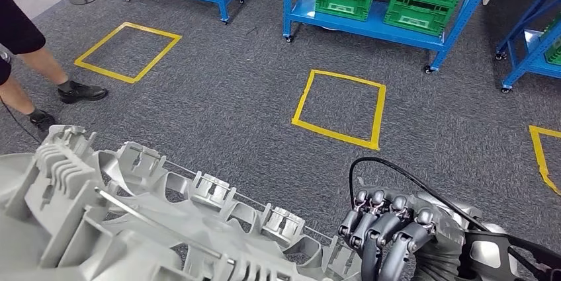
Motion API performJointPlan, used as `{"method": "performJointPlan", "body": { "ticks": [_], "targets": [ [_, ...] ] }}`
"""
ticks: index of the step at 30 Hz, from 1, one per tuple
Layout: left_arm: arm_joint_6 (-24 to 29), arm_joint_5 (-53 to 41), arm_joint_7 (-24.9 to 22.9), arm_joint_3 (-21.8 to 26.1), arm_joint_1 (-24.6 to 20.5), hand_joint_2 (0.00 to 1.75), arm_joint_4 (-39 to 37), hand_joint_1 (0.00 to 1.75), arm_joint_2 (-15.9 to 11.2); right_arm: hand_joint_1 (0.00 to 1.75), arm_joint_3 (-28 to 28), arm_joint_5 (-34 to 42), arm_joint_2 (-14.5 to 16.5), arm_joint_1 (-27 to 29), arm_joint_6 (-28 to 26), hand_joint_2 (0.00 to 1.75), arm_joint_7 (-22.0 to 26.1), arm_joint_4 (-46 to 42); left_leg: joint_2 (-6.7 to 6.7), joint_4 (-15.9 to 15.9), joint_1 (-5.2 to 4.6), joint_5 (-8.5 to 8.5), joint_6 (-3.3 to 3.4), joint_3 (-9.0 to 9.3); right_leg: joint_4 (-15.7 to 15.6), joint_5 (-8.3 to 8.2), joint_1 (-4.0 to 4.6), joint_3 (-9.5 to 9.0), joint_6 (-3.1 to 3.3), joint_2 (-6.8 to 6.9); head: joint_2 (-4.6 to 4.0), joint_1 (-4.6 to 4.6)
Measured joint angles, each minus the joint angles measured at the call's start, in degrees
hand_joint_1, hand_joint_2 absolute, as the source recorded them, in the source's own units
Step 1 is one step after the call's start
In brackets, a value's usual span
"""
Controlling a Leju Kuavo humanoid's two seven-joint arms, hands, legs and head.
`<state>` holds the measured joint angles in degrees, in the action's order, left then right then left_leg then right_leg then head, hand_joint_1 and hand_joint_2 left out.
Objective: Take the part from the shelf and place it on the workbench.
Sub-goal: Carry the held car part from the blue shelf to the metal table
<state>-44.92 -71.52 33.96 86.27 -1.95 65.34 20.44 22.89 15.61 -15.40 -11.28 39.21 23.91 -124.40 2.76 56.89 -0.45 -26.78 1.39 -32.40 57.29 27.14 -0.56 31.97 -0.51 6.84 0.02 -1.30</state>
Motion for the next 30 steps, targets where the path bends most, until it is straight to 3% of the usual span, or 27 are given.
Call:
{"method": "performJointPlan", "body": {
  "ticks": [2, 4, 6, 7, 8, 10, 12, 14, 15, 17, 19, 21, 22, 23, 26, 28, 30],
  "targets": [
    [-0.2, 0.42, 0.36, -0.03, -0.2, 1.75, -0.02, 0.0, 0.01, 1.73, 0.0, 0.39, 0.02, -0.37, 0.2, 1.75, 0.1, -0.02, -1.37, -1.11, 0.37, 0.95, 0.68, 0.68, 1.87, 1.21, -0.13, 0.67, -0.19, -2.17, 0.0, 0.17],
    [-0.54, 0.66, 0.57, -0.05, -0.58, 1.75, -0.14, 0.0, 0.11, 1.73, -0.01, 0.81, 0.01, -0.54, 0.5, 1.75, 0.14, 0.01, -2.83, -1.57, 0.5, 1.57, 1.14, 0.85, 8.44, 4.17, -0.29, 3.68, 0.17, -5.46, 0.0, 0.46],
    [-0.88, 0.72, 0.62, -0.04, -0.73, 1.75, -0.31, 0.0, 0.22, 1.73, 0.02, 1.19, 0.06, -0.54, 0.84, 1.75, 0.04, 0.07, -4.48, -1.48, 0.44, 1.7, 1.27, 0.63, 15.42, 6.37, -0.33, 7.2, 0.1, -6.5, 0.0, 0.6],
    [-1.04, 0.73, 0.62, -0.04, -0.71, 1.75, -0.38, 0.0, 0.25, 1.73, 0.03, 1.34, 0.12, -0.56, 0.97, 1.75, -0.06, 0.1, -5.37, -1.38, 0.44, 1.7, 1.26, 0.6, 16.27, 6.2, -0.37, 7.78, -0.29, -6.6, 0.0, 0.61],
    [-1.22, 0.75, 0.6, -0.03, -0.7, 1.75, -0.44, 0.0, 0.26, 1.73, 0.04, 1.48, 0.18, -0.61, 1.08, 1.75, -0.2, 0.12, -6.3, -1.22, 0.47, 1.66, 1.19, 0.59, 14.59, 5.03, -0.46, 7.17, -0.83, -6.71, 0.0, 0.62],
    [-1.52, 0.79, 0.51, -0.03, -0.7, 1.75, -0.54, 0.0, 0.29, 1.73, 0.03, 1.75, 0.27, -0.78, 1.22, 1.75, -0.5, 0.15, -7.92, -0.69, 0.52, 1.43, 0.88, 0.5, 6.46, 1.42, -0.75, 3.66, -1.65, -7.44, 0.0, 0.66],
    [-1.74, 0.83, 0.44, -0.05, -0.56, 1.75, -0.61, 0.0, 0.32, 1.73, 0.03, 2.25, 0.41, -0.95, 1.48, 1.75, -0.63, 0.24, -9.02, -0.07, 0.36, 1.07, 0.3, 0.14, 0.81, -0.66, -0.77, 1.33, -1.26, -8.01, 0.0, 0.7],
    [-1.87, 0.88, 0.42, -0.04, -0.19, 1.75, -0.62, 0.0, 0.32, 1.73, 0.03, 3.12, 0.65, -1.13, 1.86, 1.75, -0.53, 0.41, -9.47, 0.15, 0.34, 0.89, -0.28, -0.3, 0.1, -0.96, -0.5, 1.09, -0.36, -7.89, 0.0, 0.73],
    [-1.91, 0.91, 0.39, -0.03, -0.04, 1.75, -0.61, 0.0, 0.28, 1.73, 0.03, 3.53, 0.8, -1.21, 2.03, 1.75, -0.48, 0.49, -9.32, 0.22, 0.46, 0.8, -0.53, -0.46, 0.07, -1.07, -0.58, 1.03, -0.02, -7.79, 0.0, 0.74],
    [-1.92, 0.99, 0.35, -0.01, -0.01, 1.75, -0.58, 0.0, 0.26, 1.73, 0.05, 3.95, 1.09, -1.36, 2.24, 1.75, -0.46, 0.6, -7.31, 2.15, 0.53, -0.53, -1.16, -1.42, -0.1, -1.2, -0.84, 0.85, 0.57, -7.54, 0.0, 0.45],
    [-1.92, 1.07, 0.32, -0.01, -0.21, 1.75, -0.58, 0.0, 0.22, 1.73, 0.08, 4.08, 1.31, -1.46, 2.36, 1.75, -0.46, 0.7, -4.45, 8.27, 0.7, -3.79, -1.81, -4.35, -0.16, -1.14, -0.9, 0.75, 0.86, -7.21, 0.0, 0.05],
    [-1.94, 1.13, 0.27, -0.01, -0.32, 1.75, -0.59, 0.0, 0.18, 1.73, 0.12, 4.11, 1.44, -1.48, 2.56, 1.75, -0.43, 0.91, -3.29, 15.75, 1.06, -6.66, -2.23, -8.17, -0.14, -1.07, -0.83, 0.77, 0.92, -6.83, 0.0, -0.07],
    [-1.97, 1.15, 0.23, -0.01, -0.31, 1.75, -0.6, 0.0, 0.19, 1.73, 0.15, 4.12, 1.52, -1.49, 2.69, 1.75, -0.36, 1.06, -3.15, 17.33, 1.19, -6.78, -2.33, -9.1, -0.14, -1.04, -0.82, 0.76, 0.93, -6.65, 0.0, -0.09],
    [-2.01, 1.19, 0.18, -0.02, -0.3, 1.75, -0.6, 0.0, 0.19, 1.73, 0.19, 4.14, 1.62, -1.52, 2.81, 1.75, -0.26, 1.21, -3.08, 16.55, 1.3, -5.78, -2.36, -8.86, -0.14, -1.01, -0.83, 0.72, 0.93, -6.49, 0.0, -0.09],
    [-2.06, 1.3, 0.08, -0.03, -0.35, 1.75, -0.61, 0.0, 0.07, 1.73, 0.25, 4.26, 1.86, -1.78, 3.03, 1.75, 0.09, 1.49, -2.55, 4.56, 1.28, -0.34, -2.0, -3.01, -0.14, -0.89, -0.66, 0.55, 0.67, -6.26, 0.0, -0.08],
    [-2.17, 1.39, 0.04, -0.03, -0.43, 1.75, -0.62, 0.0, 0.04, 1.73, 0.27, 4.37, 1.95, -1.95, 3.04, 1.75, 0.22, 1.57, -2.35, 0.63, 0.94, 0.61, -1.52, -1.12, -0.16, -0.8, -0.43, 0.55, 0.15, -6.19, 0.0, -0.05],
    [-2.3, 1.49, 0.02, -0.02, -0.44, 1.75, -0.62, 0.0, 0.02, 1.73, 0.26, 4.27, 2.02, -2.03, 3.04, 1.75, 0.37, 1.68, -2.63, 0.47, 0.69, 0.67, -0.86, -1.07, -0.33, -0.8, -0.44, 0.53, -0.53, -6.06, 0.0, -0.04]
  ]
}}
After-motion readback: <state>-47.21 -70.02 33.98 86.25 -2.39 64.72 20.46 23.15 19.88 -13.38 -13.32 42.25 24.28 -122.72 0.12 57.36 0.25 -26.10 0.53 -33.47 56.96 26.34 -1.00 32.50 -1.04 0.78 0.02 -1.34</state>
